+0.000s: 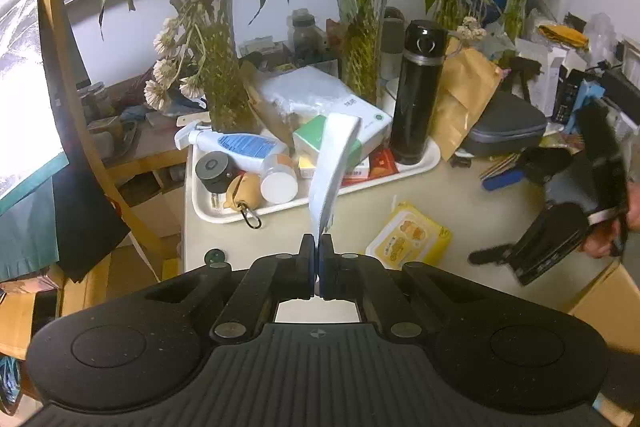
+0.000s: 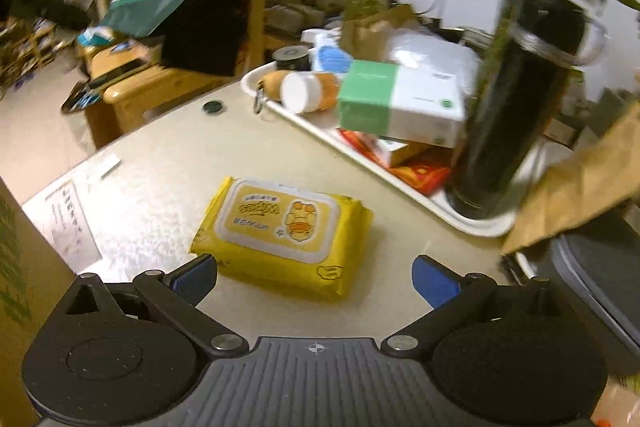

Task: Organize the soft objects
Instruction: 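Grasp the yellow duck wipes packet with the right gripper while the left gripper holds the spoon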

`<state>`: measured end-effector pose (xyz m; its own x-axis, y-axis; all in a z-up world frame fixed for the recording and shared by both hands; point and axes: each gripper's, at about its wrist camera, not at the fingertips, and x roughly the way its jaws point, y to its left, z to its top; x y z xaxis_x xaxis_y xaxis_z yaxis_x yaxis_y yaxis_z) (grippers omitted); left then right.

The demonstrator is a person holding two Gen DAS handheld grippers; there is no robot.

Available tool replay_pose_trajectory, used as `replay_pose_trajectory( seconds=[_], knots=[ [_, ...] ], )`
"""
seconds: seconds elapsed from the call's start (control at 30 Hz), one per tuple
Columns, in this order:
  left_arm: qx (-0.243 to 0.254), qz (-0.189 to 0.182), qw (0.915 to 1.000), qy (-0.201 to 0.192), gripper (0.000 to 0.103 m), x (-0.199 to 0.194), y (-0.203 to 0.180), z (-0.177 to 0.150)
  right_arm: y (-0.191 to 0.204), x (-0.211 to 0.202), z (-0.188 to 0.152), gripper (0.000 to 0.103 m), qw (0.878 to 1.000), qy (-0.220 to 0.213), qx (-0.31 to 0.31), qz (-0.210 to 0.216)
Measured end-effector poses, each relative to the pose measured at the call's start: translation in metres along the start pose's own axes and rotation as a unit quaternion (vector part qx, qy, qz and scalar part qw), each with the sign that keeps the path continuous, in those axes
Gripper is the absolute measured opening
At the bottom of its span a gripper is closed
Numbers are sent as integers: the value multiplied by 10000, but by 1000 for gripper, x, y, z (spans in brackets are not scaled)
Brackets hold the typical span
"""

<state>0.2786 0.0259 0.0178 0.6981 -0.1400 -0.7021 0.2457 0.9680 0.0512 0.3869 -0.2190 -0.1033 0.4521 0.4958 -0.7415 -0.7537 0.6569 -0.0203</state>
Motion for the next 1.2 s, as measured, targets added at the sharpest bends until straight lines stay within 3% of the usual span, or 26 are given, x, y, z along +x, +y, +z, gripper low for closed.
replay_pose_trajectory(
  seconds=[0.23,0.57,0.97,1.1,1.2],
  knots=[
    [44,-30,10000,72,2,5,-4,0,11,30,5,103,9975,125,-681,161],
    [78,-94,9999,119,2,11,-8,3,38,81,5,103,9795,415,-1949,-284],
    [157,-57,9996,227,2,18,-14,3,20,111,28,103,9922,162,-1229,-106],
    [167,-29,9995,266,2,20,-14,3,8,117,27,102,9967,310,-734,134],
    [166,-38,9995,280,2,20,-14,3,10,121,26,101,9951,691,-658,277]
  ],
)
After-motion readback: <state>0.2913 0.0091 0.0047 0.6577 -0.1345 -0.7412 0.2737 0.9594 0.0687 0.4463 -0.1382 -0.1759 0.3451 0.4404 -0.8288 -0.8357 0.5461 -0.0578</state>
